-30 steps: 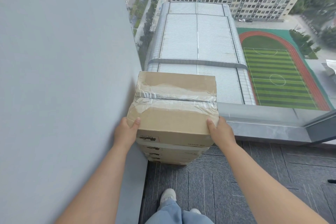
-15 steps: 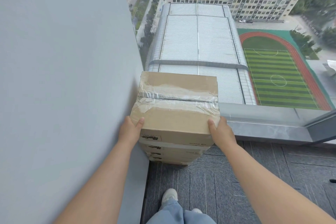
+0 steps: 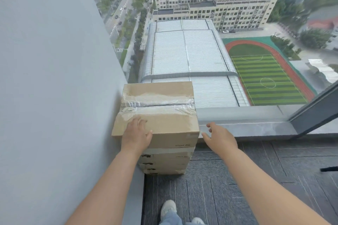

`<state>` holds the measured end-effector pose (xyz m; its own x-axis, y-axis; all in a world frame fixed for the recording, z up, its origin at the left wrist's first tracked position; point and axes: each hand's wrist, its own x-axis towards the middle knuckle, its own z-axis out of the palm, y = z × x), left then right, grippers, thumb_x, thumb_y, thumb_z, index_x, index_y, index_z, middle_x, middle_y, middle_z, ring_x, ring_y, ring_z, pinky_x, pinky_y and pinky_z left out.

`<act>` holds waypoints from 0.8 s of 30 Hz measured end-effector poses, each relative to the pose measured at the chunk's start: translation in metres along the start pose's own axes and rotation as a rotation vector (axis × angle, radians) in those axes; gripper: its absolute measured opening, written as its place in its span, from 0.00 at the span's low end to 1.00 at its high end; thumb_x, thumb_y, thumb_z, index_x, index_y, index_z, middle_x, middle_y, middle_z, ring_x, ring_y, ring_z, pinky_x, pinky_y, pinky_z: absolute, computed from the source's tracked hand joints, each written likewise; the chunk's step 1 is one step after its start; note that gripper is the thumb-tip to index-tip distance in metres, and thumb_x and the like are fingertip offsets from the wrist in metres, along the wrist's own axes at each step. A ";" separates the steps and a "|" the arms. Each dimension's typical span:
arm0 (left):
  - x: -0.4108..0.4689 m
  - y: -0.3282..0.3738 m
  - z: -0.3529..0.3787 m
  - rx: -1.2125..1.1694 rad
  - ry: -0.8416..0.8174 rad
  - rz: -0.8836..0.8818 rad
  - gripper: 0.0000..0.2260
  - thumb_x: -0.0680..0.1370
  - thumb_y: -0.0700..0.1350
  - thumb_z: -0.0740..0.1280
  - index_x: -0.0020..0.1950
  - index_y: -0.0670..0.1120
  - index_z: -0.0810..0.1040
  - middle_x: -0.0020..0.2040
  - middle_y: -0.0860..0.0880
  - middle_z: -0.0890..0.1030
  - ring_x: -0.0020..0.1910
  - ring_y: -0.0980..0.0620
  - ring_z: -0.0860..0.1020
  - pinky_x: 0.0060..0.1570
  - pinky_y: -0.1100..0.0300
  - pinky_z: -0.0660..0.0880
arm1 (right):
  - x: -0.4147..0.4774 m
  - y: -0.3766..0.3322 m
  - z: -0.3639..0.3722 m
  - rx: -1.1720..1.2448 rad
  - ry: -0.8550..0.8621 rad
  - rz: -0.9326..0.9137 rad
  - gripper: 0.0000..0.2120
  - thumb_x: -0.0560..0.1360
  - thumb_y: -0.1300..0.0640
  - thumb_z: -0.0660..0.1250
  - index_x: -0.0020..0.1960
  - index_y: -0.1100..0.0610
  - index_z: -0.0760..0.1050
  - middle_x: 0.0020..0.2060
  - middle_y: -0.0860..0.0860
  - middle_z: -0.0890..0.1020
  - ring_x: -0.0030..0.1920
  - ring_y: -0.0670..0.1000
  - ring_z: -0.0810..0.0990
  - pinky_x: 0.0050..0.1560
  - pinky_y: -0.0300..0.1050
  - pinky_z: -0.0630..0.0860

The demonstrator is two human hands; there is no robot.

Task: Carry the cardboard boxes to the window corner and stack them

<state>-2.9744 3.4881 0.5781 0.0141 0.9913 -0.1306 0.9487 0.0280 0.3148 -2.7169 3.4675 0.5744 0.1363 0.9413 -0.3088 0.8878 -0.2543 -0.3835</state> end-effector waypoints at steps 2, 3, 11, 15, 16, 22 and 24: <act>-0.005 0.029 0.004 -0.005 -0.060 0.145 0.19 0.79 0.48 0.58 0.70 0.46 0.64 0.69 0.48 0.67 0.68 0.50 0.65 0.63 0.56 0.66 | -0.015 0.018 -0.009 -0.007 0.013 0.001 0.20 0.78 0.48 0.58 0.69 0.53 0.64 0.55 0.51 0.80 0.54 0.53 0.78 0.51 0.50 0.77; -0.007 0.045 0.006 -0.008 -0.083 0.214 0.19 0.80 0.48 0.58 0.71 0.47 0.64 0.69 0.49 0.68 0.67 0.51 0.66 0.62 0.57 0.67 | -0.022 0.028 -0.013 -0.006 0.021 0.009 0.20 0.79 0.48 0.58 0.69 0.52 0.65 0.54 0.50 0.81 0.54 0.53 0.79 0.51 0.49 0.77; -0.016 0.170 0.040 0.068 -0.201 0.738 0.17 0.80 0.50 0.56 0.69 0.51 0.66 0.68 0.53 0.69 0.64 0.53 0.69 0.59 0.58 0.69 | -0.101 0.118 -0.029 0.090 0.192 0.302 0.18 0.79 0.48 0.58 0.67 0.52 0.67 0.58 0.50 0.79 0.57 0.53 0.77 0.52 0.47 0.76; -0.027 0.230 0.073 0.141 -0.315 1.026 0.16 0.80 0.50 0.56 0.68 0.51 0.67 0.67 0.53 0.70 0.66 0.52 0.69 0.60 0.57 0.68 | -0.162 0.151 -0.015 0.199 0.308 0.567 0.18 0.79 0.48 0.58 0.66 0.52 0.68 0.57 0.51 0.79 0.55 0.54 0.78 0.49 0.46 0.76; -0.034 0.244 0.080 0.156 -0.344 1.096 0.16 0.80 0.50 0.57 0.68 0.51 0.68 0.67 0.52 0.71 0.65 0.51 0.69 0.59 0.57 0.69 | -0.181 0.157 -0.009 0.222 0.343 0.640 0.17 0.78 0.48 0.58 0.66 0.51 0.68 0.57 0.51 0.79 0.55 0.54 0.78 0.49 0.46 0.75; -0.121 0.309 0.124 0.153 -0.476 1.488 0.17 0.79 0.49 0.60 0.66 0.47 0.71 0.63 0.48 0.75 0.63 0.46 0.71 0.58 0.53 0.71 | -0.308 0.172 0.031 0.351 0.565 1.062 0.17 0.77 0.48 0.60 0.65 0.50 0.69 0.57 0.48 0.79 0.55 0.52 0.78 0.51 0.47 0.75; -0.164 0.324 0.134 0.127 -0.528 1.623 0.16 0.79 0.49 0.59 0.66 0.47 0.71 0.63 0.49 0.75 0.62 0.46 0.72 0.57 0.53 0.71 | -0.352 0.171 0.049 0.397 0.633 1.208 0.17 0.77 0.48 0.60 0.65 0.50 0.69 0.58 0.47 0.79 0.55 0.51 0.78 0.50 0.46 0.75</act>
<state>-2.6267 3.3178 0.5752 0.9860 -0.1562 -0.0577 -0.1254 -0.9243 0.3604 -2.6342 3.0819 0.5752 0.9749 0.0161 -0.2221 -0.0799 -0.9056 -0.4164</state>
